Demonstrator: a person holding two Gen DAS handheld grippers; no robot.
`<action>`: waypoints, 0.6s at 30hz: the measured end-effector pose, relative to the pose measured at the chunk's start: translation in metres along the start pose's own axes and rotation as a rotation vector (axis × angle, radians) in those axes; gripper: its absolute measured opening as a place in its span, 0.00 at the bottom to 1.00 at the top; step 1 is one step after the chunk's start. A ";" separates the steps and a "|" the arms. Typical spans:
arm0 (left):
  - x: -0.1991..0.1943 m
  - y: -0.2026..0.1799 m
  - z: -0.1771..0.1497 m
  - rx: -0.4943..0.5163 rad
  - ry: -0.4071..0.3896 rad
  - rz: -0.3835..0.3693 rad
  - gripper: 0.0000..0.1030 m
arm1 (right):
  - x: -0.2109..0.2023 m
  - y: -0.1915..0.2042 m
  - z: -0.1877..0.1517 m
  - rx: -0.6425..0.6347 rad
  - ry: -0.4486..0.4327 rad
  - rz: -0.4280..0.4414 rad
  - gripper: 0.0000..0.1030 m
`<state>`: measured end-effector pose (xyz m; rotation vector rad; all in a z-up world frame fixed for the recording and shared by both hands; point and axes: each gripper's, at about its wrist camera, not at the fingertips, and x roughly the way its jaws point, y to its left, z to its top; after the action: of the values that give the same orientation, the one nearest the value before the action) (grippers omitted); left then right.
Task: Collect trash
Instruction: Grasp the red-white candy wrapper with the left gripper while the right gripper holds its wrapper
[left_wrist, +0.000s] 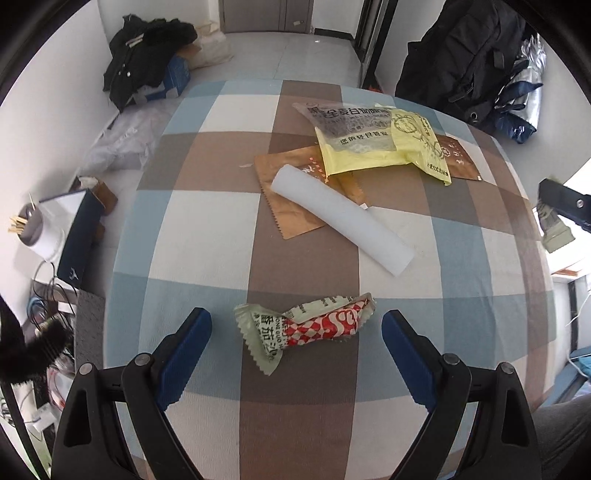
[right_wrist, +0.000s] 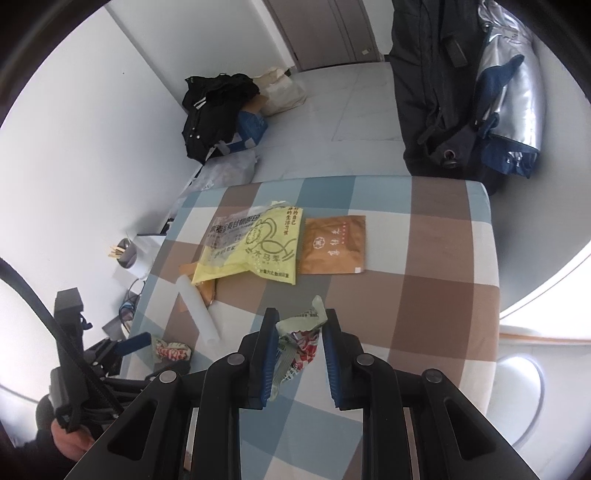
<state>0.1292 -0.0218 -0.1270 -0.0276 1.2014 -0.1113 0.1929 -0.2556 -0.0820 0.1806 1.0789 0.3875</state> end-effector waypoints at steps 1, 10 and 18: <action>0.000 -0.002 0.000 0.007 -0.004 0.010 0.89 | -0.002 -0.001 0.000 0.003 -0.003 0.002 0.22; -0.001 -0.014 -0.001 0.078 -0.037 0.066 0.73 | -0.010 -0.011 -0.004 0.022 -0.012 0.002 0.22; -0.004 -0.022 -0.003 0.106 -0.041 0.072 0.59 | -0.018 -0.019 -0.007 0.044 -0.022 0.000 0.22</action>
<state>0.1237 -0.0432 -0.1221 0.1058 1.1523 -0.1107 0.1836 -0.2804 -0.0767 0.2237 1.0660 0.3613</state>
